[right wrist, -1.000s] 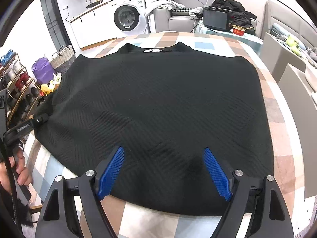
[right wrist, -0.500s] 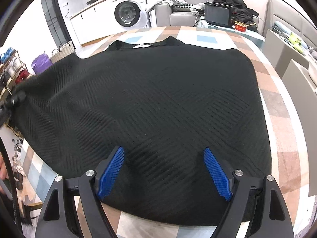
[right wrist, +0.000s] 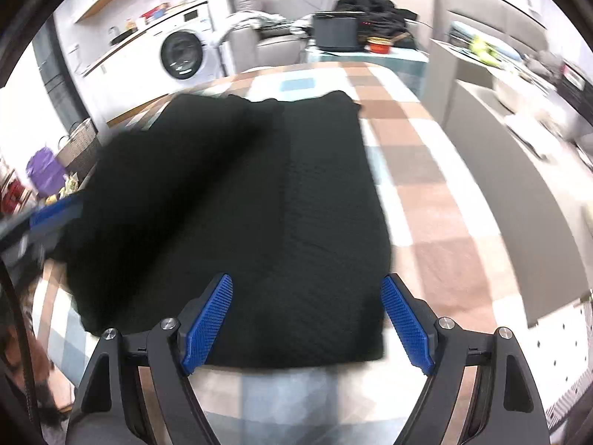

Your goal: Fold small clothes

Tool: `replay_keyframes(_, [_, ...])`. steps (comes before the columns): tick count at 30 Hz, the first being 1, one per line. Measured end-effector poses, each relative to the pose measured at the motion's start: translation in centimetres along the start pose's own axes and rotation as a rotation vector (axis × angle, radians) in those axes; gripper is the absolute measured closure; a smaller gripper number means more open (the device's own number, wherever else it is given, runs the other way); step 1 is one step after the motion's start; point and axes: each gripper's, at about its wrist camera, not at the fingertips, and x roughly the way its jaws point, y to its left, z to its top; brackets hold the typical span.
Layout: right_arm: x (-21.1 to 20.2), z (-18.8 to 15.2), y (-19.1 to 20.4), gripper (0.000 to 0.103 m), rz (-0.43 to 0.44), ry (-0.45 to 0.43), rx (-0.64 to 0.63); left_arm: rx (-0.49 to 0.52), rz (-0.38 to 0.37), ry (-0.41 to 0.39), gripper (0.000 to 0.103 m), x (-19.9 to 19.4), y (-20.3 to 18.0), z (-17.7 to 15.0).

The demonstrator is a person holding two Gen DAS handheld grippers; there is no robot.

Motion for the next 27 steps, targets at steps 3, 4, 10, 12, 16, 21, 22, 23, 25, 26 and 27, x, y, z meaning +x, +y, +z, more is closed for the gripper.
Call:
replay_keyframes(3, [-0.3, 0.1, -0.7, 0.019, -0.005, 0.004, -0.007, -0.045, 0.021, -0.015, 0.031, -1.3, 1.4, -0.9])
replay_keyframes(4, [-0.5, 0.2, -0.7, 0.019, -0.002, 0.0, -0.018, -0.064, 0.039, -0.019, 0.031, -1.7, 2.2, -1.1])
replay_keyframes(10, [-1.9, 2.0, -0.7, 0.019, 0.1, -0.039, -0.01, -0.198, 0.173, 0.021, 0.031, -2.1, 7.7, -3.6])
replay_keyframes(12, [-2.2, 2.0, 0.2, 0.019, 0.127, -0.037, -0.022, -0.197, 0.193, 0.043, 0.031, -1.8, 8.3, -4.2])
replay_keyframes(16, [-2.8, 2.3, 1.9, 0.025, 0.167, -0.031, -0.068, -0.156, 0.222, 0.09, 0.031, -0.4, 8.2, -5.1])
replay_keyframes(21, [-3.9, 3.1, 2.6, 0.03, 0.209, -0.061, -0.102, -0.125, 0.213, 0.162, 0.031, 1.2, 7.7, -6.0])
replay_keyframes(22, [-3.7, 3.3, 3.1, 0.033, 0.221, -0.044, -0.116, -0.12, 0.216, 0.171, 0.031, 1.4, 7.7, -6.3])
replay_keyframes(23, [-3.4, 3.4, 3.6, 0.04, 0.227, -0.019, -0.134, -0.116, 0.214, 0.181, 0.031, 1.5, 7.7, -6.6])
replay_keyframes(25, [-2.7, 3.6, 4.5, 0.045, 0.244, -0.003, -0.156, -0.112, 0.212, 0.189, 0.031, 1.5, 7.7, -6.9])
replay_keyframes(26, [-2.3, 3.6, 5.0, 0.045, 0.272, 0.01, -0.161, -0.113, 0.209, 0.193, 0.031, 1.5, 7.7, -7.1])
replay_keyframes(27, [-1.6, 3.6, 5.5, 0.045, 0.311, 0.031, -0.163, -0.116, 0.207, 0.194, 0.031, 1.4, 7.8, -7.3])
